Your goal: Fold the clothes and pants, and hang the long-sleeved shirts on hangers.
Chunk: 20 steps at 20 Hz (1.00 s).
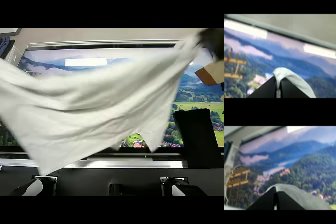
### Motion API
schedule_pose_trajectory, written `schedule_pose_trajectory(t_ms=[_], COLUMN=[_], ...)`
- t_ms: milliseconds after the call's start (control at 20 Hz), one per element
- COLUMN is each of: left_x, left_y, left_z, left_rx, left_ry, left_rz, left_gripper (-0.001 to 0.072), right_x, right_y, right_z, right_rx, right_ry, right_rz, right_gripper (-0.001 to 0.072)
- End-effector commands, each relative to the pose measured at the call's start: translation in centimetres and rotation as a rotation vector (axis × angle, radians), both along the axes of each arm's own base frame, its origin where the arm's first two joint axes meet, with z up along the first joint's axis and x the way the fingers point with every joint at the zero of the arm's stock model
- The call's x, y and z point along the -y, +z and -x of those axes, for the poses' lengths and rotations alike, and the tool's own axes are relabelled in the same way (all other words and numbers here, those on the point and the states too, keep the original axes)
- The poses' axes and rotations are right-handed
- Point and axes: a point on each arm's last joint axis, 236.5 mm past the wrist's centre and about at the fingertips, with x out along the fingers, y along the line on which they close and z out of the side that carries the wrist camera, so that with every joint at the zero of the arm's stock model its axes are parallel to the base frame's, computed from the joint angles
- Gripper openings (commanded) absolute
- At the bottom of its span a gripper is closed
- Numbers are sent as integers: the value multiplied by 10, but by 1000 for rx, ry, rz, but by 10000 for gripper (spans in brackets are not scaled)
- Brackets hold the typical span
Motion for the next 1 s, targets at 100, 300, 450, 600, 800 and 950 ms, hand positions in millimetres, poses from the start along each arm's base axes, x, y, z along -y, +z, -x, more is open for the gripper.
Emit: schedule_pose_trajectory(t_ms=[100, 300, 450, 600, 800, 950], left_x=[66, 108, 120, 122, 100, 65], left_y=[-244, -346, -384, -393, -369, -339], left_z=[-87, -131, -137, -135, -128, -101], left_rx=[-544, -642, -698, -719, -723, -760], left_ry=[-234, -213, -169, -175, -174, -180], left_rz=[-77, -6, 46, 46, 39, 29], left_gripper=[18, 18, 18, 34, 516, 528], right_x=[6, 12, 18, 27, 46, 100], right_y=[-219, -307, -322, -317, -298, -269], right_z=[-72, -126, -164, -184, -163, -127], right_rx=[-543, -602, -523, -446, -431, -386], right_ry=[9, -88, -175, -231, -126, -29], right_rz=[-50, -125, -199, -213, -139, -11], right_gripper=[41, 41, 42, 106, 497, 497])
